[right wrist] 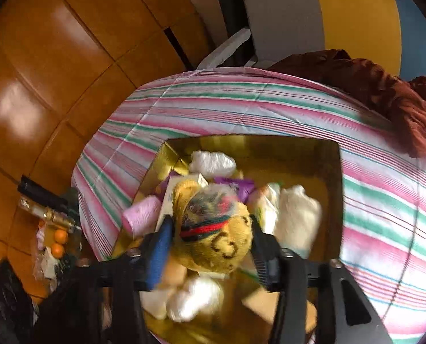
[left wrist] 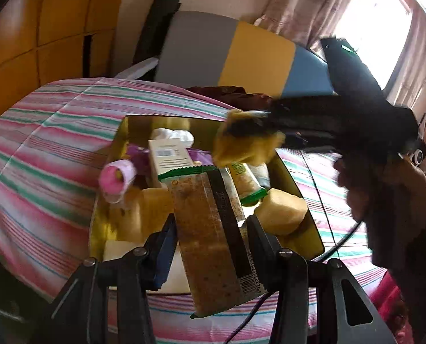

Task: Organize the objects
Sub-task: 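Carry cracker packet and yellow bear into gold tray and open both grippers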

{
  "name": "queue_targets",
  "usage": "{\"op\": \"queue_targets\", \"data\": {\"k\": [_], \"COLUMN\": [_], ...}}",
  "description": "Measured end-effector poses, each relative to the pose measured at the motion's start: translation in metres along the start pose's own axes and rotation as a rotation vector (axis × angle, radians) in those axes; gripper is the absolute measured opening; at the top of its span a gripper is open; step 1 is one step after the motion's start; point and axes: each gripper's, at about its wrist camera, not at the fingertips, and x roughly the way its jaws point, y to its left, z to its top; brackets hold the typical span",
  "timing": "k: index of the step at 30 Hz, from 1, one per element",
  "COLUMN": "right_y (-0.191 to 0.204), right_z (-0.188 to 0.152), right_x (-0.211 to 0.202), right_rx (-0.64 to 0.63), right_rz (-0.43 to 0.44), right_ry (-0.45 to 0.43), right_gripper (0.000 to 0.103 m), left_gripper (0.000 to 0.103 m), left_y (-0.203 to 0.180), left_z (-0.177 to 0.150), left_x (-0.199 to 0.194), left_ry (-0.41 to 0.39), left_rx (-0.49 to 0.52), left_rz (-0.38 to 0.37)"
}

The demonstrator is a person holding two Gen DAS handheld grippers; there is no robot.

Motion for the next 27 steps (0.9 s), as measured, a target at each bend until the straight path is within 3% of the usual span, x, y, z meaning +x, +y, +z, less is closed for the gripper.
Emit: {"op": "queue_targets", "data": {"k": [4,10,19,27], "right_y": [-0.006,-0.018,-0.037,-0.052], "right_z": [0.010,-0.002,-0.034,-0.055], "right_x": [0.004,-0.010,-0.049,-0.068], "right_rx": [0.036,0.058,0.097,0.144], "right_rz": [-0.018,-0.035,-0.145,-0.173], "right_ry": [-0.022,-0.044,-0.110,-0.136], "right_gripper": [0.067,0.067,0.068,0.068], "left_gripper": [0.048,0.047,0.047,0.047], "left_y": [-0.002,-0.006,-0.034,-0.056], "left_z": [0.002,0.005,0.021,0.022], "left_x": [0.009,0.020,0.034,0.053], "left_ry": [0.013,0.029,0.024,0.052], "left_rx": [0.008,0.016,0.049,0.014], "left_rz": [-0.003,-0.010,-0.042,0.019]}}
